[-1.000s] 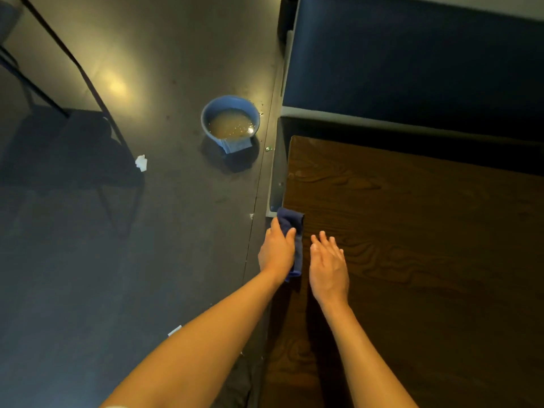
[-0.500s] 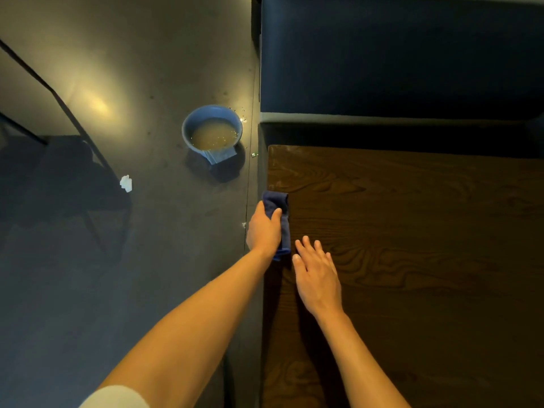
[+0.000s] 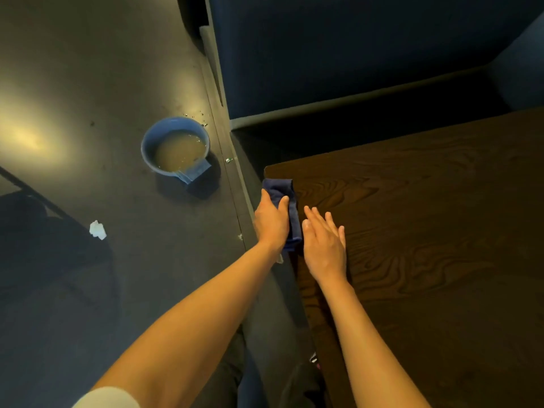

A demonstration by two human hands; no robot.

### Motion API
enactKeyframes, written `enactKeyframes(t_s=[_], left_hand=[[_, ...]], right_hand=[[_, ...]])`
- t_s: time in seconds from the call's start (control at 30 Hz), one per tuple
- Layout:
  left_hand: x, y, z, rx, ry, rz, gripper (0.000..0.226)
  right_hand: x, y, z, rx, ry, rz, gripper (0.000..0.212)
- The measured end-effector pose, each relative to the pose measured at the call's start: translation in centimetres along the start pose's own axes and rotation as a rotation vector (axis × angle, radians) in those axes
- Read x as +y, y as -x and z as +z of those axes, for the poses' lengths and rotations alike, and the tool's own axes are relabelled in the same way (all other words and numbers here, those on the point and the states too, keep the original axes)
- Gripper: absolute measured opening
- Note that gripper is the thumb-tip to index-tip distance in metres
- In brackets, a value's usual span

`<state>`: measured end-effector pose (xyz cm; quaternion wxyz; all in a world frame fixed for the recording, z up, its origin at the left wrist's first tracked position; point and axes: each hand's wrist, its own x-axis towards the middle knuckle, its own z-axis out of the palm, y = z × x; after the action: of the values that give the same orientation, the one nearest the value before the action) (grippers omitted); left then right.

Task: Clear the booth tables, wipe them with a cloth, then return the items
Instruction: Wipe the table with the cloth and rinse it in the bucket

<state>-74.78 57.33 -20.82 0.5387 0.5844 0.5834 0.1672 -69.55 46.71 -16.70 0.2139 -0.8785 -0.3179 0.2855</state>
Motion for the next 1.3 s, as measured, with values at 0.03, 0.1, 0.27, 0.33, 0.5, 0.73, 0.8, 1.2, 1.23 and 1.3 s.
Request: enactKeyframes(t_s=[0.03,0.1,0.27,0.33,0.5,0.73,0.8,1.2,1.23,1.3], left_hand=[[0.2,-0.3,-0.2,-0.015,-0.001,0.004,0.044],[0.6,-1.0,-0.5,-0.038,0.012,0.014,0.047],[2.7,-2.4,-1.2,-0.063,-0.072,0.033,0.064],[3.7,-3.3,-1.4,-0.093,-0.061,0.074,0.061],[4.5,-7.3,-2.6,-0.224,-0.419,0.317,0.026],[8.8,-10.8,-0.6,-0.497,-0.78,0.493,0.021],[9.8,-11.5,1.1,-0.563,-0.821,0.518,0.023],[14.2,-11.9,12.7,-0.578,-0.823,0.524,0.015],[14.5,-11.7,13.6,-0.564,-0.82,0.54,0.014],[14.9,-11.7,15.3,-0.527,-0.82,0.567,0.014]], right_hand=[[-0.4,-0.1,0.1,0.011,-0.008,0.017,0.047],[-1.1,-0.4,0.2,0.022,-0.021,0.048,0.047],[-1.5,-0.5,-0.7,0.076,-0.098,0.13,0.051],[-1.6,-0.7,-1.2,0.093,-0.147,0.154,0.052],[-1.2,-2.1,-2.0,0.099,-0.223,0.163,0.051],[-0.6,-6.8,-4.0,0.15,-0.264,0.173,0.048],[0.1,-8.4,-5.0,0.187,-0.246,0.195,0.047],[5.2,-13.3,-10.9,0.359,-0.106,0.372,0.047],[5.7,-13.5,-11.4,0.374,-0.095,0.391,0.047],[6.5,-13.8,-12.1,0.399,-0.087,0.423,0.047]])
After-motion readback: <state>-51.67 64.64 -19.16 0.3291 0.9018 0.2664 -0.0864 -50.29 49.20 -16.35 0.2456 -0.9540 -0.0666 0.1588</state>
